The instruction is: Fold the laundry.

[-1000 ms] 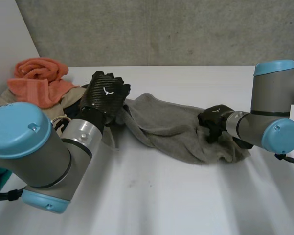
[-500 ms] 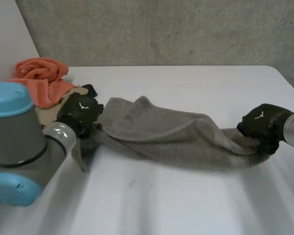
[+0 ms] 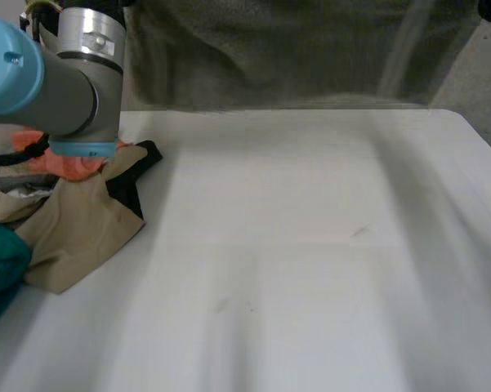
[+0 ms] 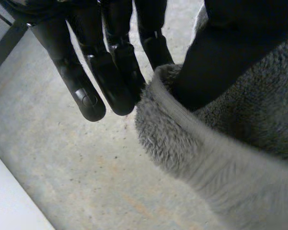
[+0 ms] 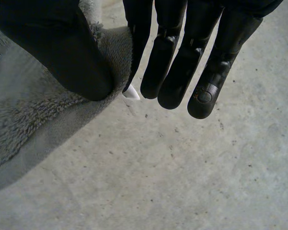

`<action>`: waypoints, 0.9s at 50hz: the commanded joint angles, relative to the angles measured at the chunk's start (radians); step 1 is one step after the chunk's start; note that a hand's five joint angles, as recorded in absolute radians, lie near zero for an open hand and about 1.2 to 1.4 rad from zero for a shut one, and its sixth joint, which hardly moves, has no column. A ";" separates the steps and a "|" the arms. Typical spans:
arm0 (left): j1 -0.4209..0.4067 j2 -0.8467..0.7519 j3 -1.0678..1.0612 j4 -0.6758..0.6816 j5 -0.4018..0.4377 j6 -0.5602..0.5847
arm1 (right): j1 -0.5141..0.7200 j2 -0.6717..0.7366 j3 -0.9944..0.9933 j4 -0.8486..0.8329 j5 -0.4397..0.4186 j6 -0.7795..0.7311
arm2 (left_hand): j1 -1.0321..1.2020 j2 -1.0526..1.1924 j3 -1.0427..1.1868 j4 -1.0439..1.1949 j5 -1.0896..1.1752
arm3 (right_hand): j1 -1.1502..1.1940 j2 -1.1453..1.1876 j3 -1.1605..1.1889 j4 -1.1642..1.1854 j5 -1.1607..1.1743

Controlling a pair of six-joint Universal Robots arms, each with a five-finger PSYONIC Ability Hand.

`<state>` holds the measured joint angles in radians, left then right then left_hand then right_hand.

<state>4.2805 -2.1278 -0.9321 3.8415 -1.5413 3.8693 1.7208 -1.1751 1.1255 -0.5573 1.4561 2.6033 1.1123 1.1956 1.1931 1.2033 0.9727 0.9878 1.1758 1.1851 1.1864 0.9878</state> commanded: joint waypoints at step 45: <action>-0.111 0.187 -0.817 -0.068 0.024 -0.077 | -0.064 0.054 0.133 0.948 -0.274 -0.071 | 0.284 0.201 0.203 0.193 0.249 | -0.527 -0.715 -0.724 -0.726 -0.702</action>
<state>4.1686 -1.9458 -1.7513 3.7866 -1.5171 3.7934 1.5730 -1.2658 1.4025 0.3420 1.1453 2.4805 1.1123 1.1983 1.1955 1.2037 0.9727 0.3015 0.3500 0.3547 0.3488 0.1877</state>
